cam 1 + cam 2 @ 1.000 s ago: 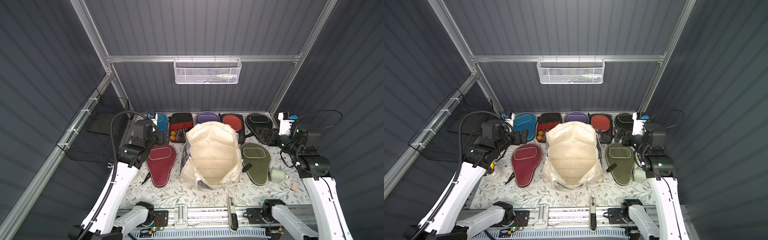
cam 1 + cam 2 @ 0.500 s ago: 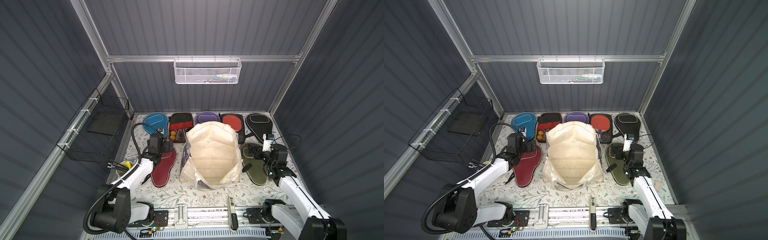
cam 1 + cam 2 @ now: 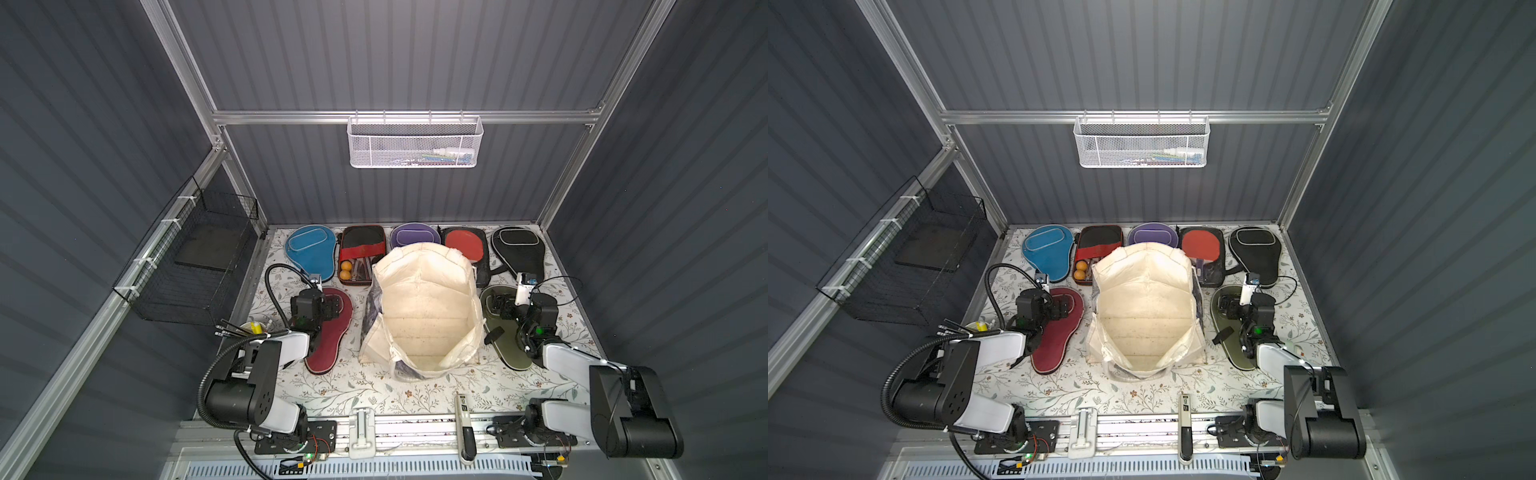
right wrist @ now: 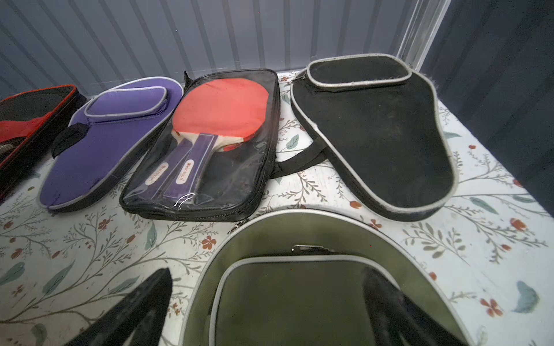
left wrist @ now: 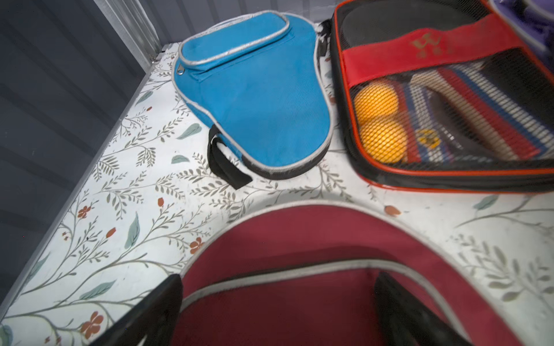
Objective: Remove the ping pong set from the canvas bag
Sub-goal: Reset both arms
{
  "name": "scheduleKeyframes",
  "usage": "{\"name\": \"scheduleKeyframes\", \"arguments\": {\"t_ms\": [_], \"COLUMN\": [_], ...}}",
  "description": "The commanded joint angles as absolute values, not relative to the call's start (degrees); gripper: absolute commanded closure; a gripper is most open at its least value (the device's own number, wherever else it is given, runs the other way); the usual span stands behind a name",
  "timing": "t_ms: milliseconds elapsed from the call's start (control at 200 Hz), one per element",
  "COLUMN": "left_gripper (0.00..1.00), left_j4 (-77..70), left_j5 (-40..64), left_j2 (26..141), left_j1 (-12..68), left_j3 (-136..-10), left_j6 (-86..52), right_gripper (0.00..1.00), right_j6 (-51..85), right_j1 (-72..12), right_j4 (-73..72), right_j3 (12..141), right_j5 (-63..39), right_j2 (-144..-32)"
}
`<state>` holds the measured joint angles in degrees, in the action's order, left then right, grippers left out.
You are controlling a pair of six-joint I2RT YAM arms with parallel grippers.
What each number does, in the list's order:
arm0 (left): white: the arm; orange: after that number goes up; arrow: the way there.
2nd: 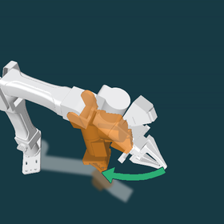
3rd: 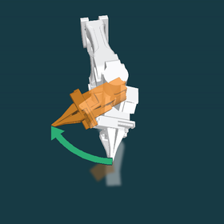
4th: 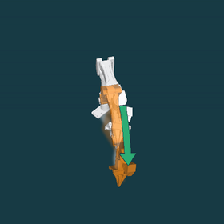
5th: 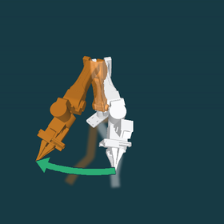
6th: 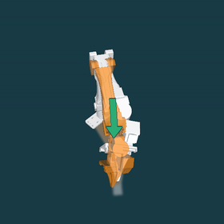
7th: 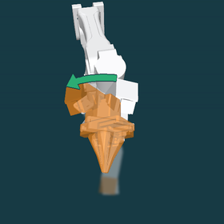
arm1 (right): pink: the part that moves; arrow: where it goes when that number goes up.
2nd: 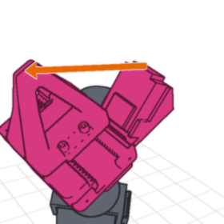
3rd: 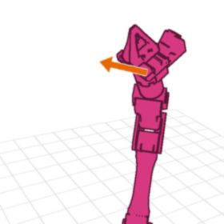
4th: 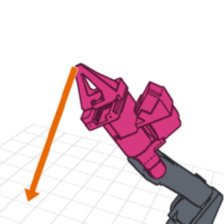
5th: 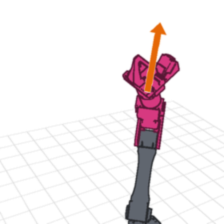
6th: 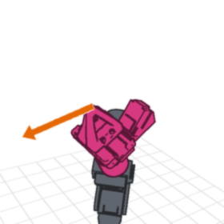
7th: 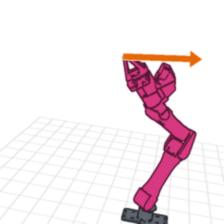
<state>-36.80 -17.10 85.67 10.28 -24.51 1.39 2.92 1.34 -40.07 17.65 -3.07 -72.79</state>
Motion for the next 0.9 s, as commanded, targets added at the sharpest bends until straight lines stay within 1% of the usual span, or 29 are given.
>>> {"name": "scheduleKeyframes", "arguments": {"t_ms": [0, 55, 190, 245, 270, 305, 355, 415, 460, 490, 550, 896], "left_gripper": [0.0, 0.0, 0.0, 0.0, 0.0, 0.0, 0.0, 0.0, 0.0, 0.0, 0.0, 0.0], "left_j4": [-48.5, -50.88, -64.91, -55.57, -56.31, -61.01, -54.81, -57.55, -53.06, -50.79, -53.08, -52.29], "left_j5": [-18.15, -17.13, -15.86, -14.94, -13.93, -13.33, -11.91, -11.05, -11.44, -12.06, -11.72, -11.82], "left_j2": [87.03, 88.62, 99.35, 96.72, 97.37, 98.8, 97.28, 98.58, 97.81, 97.85, 98.6, 98.35], "left_j1": [9.19, 8.35, 6.45, 6.0, 5.53, 5.04, 4.34, 3.91, 3.87, 3.87, 3.87, 3.87], "left_j3": [-22.62, -22.57, -21.79, -23.64, -23.8, -23.29, -24.5, -24.69, -25.88, -27.06, -26.84, -26.98], "left_j6": [3.42, 3.38, 2.32, 0.95, 0.84, 1.11, 0.35, 0.43, -0.03, -0.13, 0.22, 0.18], "right_gripper": [0.01, 0.01, 0.01, 0.01, 0.01, 0.01, 0.01, 0.01, 0.01, 0.01, 0.01, 0.01], "right_j6": [0.59, 0.46, 0.02, 0.05, 0.39, 0.68, 0.99, 1.42, 1.97, 2.04, 2.07, 2.02], "right_j1": [0.88, 0.88, 0.81, 0.79, 0.81, 0.87, 0.86, 1.35, 1.58, 1.61, 1.59, 1.67], "right_j4": [-50.77, -54.94, -64.76, -69.12, -67.18, -64.05, -61.96, -60.06, -58.37, -58.5, -58.54, -58.29], "right_j3": [16.15, 15.1, 13.41, 12.97, 13.27, 14.26, 15.71, 16.82, 17.44, 17.57, 17.49, 17.65], "right_j5": [0.36, 1.2, 1.17, 1.86, 2.23, 2.93, 3.68, 2.95, 3.44, 3.48, 3.52, 3.49], "right_j2": [-73.54, -75.29, -82.3, -84.92, -84.25, -83.46, -83.8, -83.94, -83.63, -83.78, -83.75, -83.89]}}
